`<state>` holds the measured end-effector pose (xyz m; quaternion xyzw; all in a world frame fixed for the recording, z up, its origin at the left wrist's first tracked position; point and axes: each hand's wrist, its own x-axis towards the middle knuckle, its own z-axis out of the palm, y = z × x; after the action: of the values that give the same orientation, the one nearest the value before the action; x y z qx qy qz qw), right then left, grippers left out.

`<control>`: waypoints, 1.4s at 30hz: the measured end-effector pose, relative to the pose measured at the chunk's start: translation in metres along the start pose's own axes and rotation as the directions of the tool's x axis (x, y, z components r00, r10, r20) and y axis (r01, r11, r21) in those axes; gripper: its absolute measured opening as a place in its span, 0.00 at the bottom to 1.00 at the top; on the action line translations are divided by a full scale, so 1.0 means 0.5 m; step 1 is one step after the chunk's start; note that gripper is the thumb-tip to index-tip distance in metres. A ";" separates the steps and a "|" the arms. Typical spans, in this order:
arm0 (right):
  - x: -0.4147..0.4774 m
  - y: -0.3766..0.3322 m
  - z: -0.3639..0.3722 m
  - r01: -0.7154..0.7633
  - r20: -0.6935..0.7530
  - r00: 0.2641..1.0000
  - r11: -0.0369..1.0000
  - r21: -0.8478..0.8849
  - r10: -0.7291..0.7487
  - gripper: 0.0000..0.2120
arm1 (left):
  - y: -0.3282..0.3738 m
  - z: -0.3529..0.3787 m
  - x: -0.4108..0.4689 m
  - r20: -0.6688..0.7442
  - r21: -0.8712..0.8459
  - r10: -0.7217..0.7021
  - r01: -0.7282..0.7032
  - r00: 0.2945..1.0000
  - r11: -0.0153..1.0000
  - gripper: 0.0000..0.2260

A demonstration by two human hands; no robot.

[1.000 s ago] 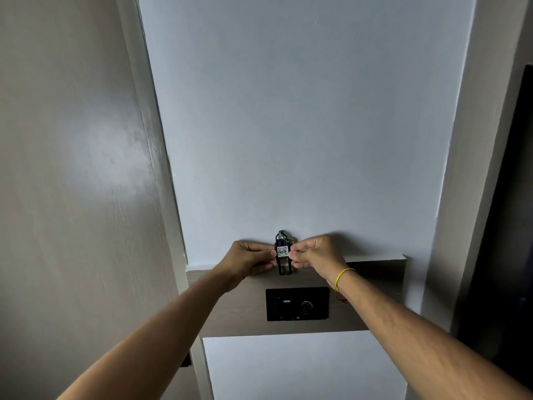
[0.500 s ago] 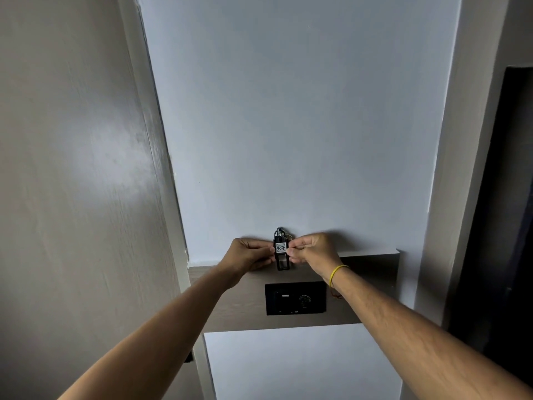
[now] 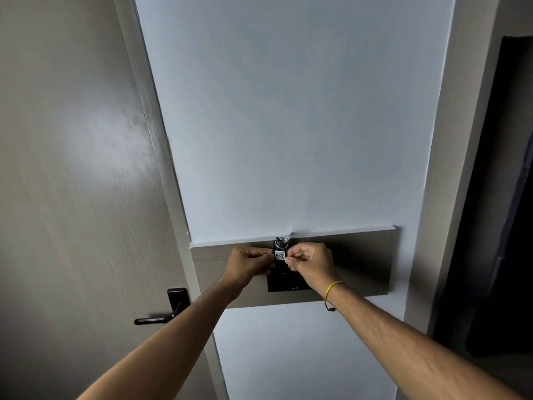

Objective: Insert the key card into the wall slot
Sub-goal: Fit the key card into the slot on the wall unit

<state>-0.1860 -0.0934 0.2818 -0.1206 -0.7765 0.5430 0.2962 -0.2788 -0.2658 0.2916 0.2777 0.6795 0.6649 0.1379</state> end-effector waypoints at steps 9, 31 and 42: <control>-0.015 0.030 -0.007 0.047 -0.031 0.998 0.992 -0.119 -0.051 0.05 | -0.021 0.016 -0.006 0.002 0.092 0.015 -0.015 1.000 0.996 0.08; -0.016 0.031 0.017 0.059 -0.055 0.995 0.958 -0.282 -0.078 0.05 | -0.035 0.028 -0.018 -0.139 0.259 0.038 0.000 0.990 0.966 0.02; -0.033 0.027 0.021 0.219 -0.038 0.965 0.881 -0.420 -0.258 0.07 | -0.028 0.024 -0.024 -0.144 0.430 0.056 0.011 0.988 0.903 0.04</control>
<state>-0.1807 -0.1047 0.2617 -0.1090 -0.8677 0.3201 0.3643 -0.2651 -0.2620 0.2747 0.2572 0.8146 0.5196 0.0131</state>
